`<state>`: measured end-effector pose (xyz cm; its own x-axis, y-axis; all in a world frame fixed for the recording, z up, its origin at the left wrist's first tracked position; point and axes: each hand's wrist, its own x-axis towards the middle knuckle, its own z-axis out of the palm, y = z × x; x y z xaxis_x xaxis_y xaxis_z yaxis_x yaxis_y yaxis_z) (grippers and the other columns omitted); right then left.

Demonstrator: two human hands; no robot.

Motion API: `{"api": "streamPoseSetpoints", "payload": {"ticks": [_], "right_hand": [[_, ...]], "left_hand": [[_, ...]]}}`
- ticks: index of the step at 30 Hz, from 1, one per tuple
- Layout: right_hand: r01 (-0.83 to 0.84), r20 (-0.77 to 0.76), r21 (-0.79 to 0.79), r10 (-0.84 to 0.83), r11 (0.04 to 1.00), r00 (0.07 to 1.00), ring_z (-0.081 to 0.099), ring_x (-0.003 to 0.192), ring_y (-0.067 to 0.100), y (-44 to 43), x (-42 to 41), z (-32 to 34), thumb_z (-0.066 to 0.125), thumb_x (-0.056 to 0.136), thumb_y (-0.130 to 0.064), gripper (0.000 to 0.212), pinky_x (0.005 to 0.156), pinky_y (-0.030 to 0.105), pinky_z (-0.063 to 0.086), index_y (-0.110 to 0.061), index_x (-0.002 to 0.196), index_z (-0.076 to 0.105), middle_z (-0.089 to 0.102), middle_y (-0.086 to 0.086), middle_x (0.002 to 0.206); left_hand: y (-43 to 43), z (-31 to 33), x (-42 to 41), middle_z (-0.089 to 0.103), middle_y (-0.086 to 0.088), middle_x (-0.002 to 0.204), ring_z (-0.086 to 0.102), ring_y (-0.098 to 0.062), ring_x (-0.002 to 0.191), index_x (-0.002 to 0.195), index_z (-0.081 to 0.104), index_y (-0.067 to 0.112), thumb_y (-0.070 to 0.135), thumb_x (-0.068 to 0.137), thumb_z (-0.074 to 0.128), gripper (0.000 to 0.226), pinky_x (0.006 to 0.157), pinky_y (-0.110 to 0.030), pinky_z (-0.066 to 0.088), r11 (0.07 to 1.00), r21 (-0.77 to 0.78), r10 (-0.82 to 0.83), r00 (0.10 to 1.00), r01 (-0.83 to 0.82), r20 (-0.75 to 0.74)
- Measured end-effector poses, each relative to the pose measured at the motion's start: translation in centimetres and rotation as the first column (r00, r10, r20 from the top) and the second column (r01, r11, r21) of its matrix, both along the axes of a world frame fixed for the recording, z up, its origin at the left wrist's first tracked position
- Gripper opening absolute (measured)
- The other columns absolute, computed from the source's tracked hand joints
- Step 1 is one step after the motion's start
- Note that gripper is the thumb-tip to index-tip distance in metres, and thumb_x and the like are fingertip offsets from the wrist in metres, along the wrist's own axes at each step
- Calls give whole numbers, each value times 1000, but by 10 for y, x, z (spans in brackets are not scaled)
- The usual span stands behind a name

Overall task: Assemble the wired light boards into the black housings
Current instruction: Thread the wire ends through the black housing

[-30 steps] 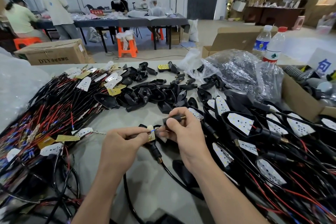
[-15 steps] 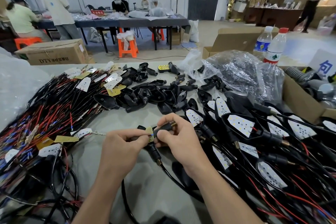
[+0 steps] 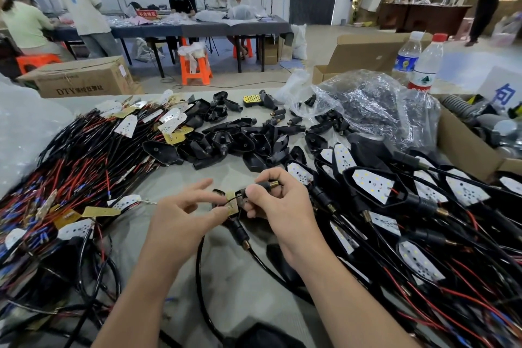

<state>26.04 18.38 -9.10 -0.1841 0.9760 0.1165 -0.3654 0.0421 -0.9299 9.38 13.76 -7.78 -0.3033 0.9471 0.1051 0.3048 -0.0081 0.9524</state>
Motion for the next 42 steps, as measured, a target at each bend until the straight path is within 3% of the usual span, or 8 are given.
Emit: {"api": "streamPoseSetpoints", "payload": {"ticks": [3,8,18,23,27,31,36,42], "right_hand": [[-6,35,10,5,1000,999,62,62,19,1,0,-1,77,76,-14,17,60,30,53,-26,82,66,67,7,70],[-26,181,31,20,999,983,54,55,20,-3,-5,-4,80,67,-23,19,53,31,46,-20,81,66,64,13,66],[-31,117,2,30,1000,993,57,53,15,-2,-2,-1,83,67,-21,16,53,27,49,-19,80,74,66,6,63],[-54,174,35,47,998,984,56,54,16,-5,-6,0,79,73,-19,9,53,26,47,-13,77,74,67,10,64],[-90,93,-25,92,996,991,57,57,20,-5,-6,2,58,98,-25,27,54,28,47,-9,84,75,67,11,66],[-112,26,-59,114,992,993,58,54,20,-5,-3,3,62,88,-5,25,55,30,50,-11,112,64,72,15,77],[-35,37,-39,36,999,999,49,49,19,-4,-1,0,71,77,-11,24,52,29,43,-14,96,57,65,12,66],[-40,-29,-28,39,999,999,54,50,17,-4,0,-1,75,78,-6,19,53,24,48,-4,92,63,68,14,69]], "left_hand": [[1,-4,-1,80,10,96,74,-4,90,70,84,15,-8,75,81,24,76,-16,56,998,-57,-29,990,37,141],[1,-4,13,79,5,107,74,-9,100,69,84,17,-5,69,87,22,95,-32,54,997,-29,-66,989,71,132],[2,-7,0,80,7,104,74,-4,92,69,81,4,-9,70,85,14,72,-10,55,994,-54,-85,982,95,167],[4,-7,7,79,4,107,75,-12,98,66,82,13,-4,67,89,19,90,-29,55,996,-11,-87,988,89,124],[4,-8,7,80,9,100,76,-8,89,67,83,16,-2,67,90,19,77,-19,57,1000,-3,-22,989,23,144],[3,-7,8,80,10,99,76,-10,92,70,83,21,3,68,91,19,86,-34,58,1000,21,4,991,-6,131],[0,-2,7,78,17,103,73,-24,93,78,84,31,9,72,91,24,90,-46,59,1000,-15,-5,999,5,45],[0,-3,-5,77,20,103,71,6,86,72,83,17,-3,72,86,20,68,-4,48,993,-101,-61,995,68,73]]}}
